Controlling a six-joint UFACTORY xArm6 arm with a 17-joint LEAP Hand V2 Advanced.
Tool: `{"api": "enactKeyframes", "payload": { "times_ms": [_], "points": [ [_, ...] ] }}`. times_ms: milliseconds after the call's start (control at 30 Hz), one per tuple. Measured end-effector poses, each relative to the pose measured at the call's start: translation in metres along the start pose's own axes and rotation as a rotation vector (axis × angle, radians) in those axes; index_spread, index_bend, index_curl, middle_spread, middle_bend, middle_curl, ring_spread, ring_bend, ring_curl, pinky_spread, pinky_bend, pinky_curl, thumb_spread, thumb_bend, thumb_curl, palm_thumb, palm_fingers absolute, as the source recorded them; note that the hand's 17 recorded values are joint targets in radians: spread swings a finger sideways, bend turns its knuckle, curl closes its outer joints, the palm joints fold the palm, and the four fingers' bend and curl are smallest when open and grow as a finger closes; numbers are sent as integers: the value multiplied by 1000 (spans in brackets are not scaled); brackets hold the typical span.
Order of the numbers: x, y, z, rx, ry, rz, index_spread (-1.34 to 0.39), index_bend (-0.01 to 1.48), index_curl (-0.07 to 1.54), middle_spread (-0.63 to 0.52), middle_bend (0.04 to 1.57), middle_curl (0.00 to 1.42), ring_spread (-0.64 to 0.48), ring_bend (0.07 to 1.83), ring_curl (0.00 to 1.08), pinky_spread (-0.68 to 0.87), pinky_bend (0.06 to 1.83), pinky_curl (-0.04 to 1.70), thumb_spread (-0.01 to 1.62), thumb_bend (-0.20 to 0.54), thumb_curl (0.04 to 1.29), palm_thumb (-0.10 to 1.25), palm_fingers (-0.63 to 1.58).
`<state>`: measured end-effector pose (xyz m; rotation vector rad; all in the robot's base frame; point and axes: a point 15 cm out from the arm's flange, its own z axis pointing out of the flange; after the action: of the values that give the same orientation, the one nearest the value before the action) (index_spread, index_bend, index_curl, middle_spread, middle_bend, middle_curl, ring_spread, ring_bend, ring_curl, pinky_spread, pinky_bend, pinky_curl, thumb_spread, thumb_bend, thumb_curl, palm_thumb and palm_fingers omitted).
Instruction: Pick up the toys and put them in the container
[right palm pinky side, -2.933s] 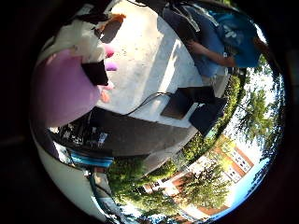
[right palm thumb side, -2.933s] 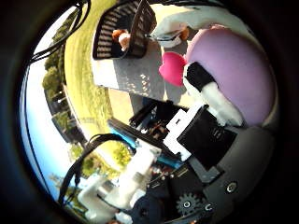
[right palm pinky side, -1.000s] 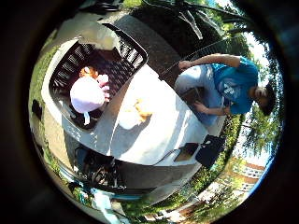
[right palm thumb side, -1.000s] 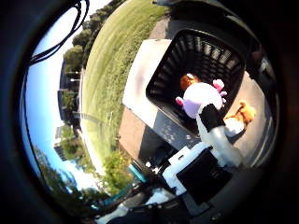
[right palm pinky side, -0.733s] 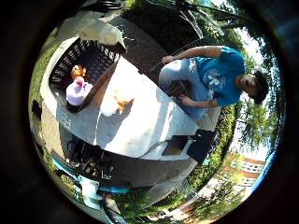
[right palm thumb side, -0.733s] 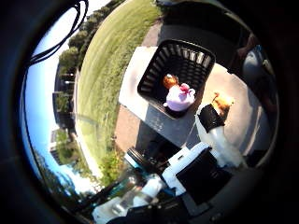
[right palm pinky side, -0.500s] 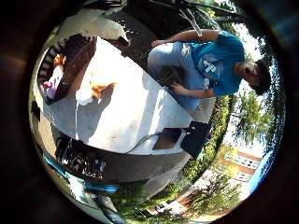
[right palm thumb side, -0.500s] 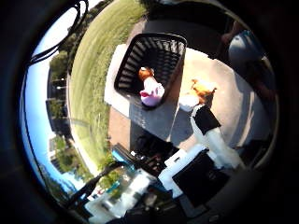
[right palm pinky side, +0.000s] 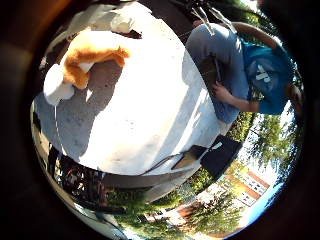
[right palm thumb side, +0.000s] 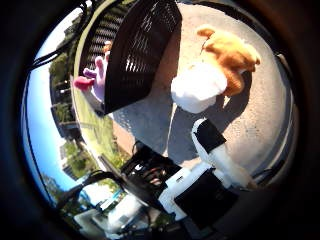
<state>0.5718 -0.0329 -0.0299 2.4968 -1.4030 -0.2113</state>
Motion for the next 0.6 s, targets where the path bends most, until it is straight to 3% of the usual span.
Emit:
{"api": "enactKeyframes", "payload": {
  "times_ms": [167, 300, 400, 433, 533, 600],
  "points": [
    [-12, -3, 32, -66, 46, -65, -308, 187, 290, 30, 172, 319, 261, 420, 295, 483, 710, 256, 1098, -27, 419, 672, 88],
    [-16, -2, 41, -101, 74, -92, -268, 257, 307, -16, 248, 337, 261, 482, 285, 492, 663, 206, 1085, -19, 424, 719, 474],
    [-12, 2, 43, -114, 83, -103, -334, 246, 298, -78, 446, 407, 208, 693, 333, 473, 749, 204, 1079, -20, 428, 744, 1051],
    [-10, 4, 43, -116, 81, -101, -362, 178, 301, -87, 552, 459, 191, 831, 393, 461, 774, 225, 1079, -19, 432, 754, 1123],
    [-2, 12, 43, -125, 71, -89, -437, 127, 296, -127, 752, 574, 124, 1093, 524, 447, 813, 264, 1075, -15, 443, 790, 1057],
    [8, 19, 38, -120, 65, -76, -509, 181, 294, -158, 858, 649, 71, 1193, 590, 437, 950, 312, 1070, -12, 458, 828, 1080]
  ]
}}
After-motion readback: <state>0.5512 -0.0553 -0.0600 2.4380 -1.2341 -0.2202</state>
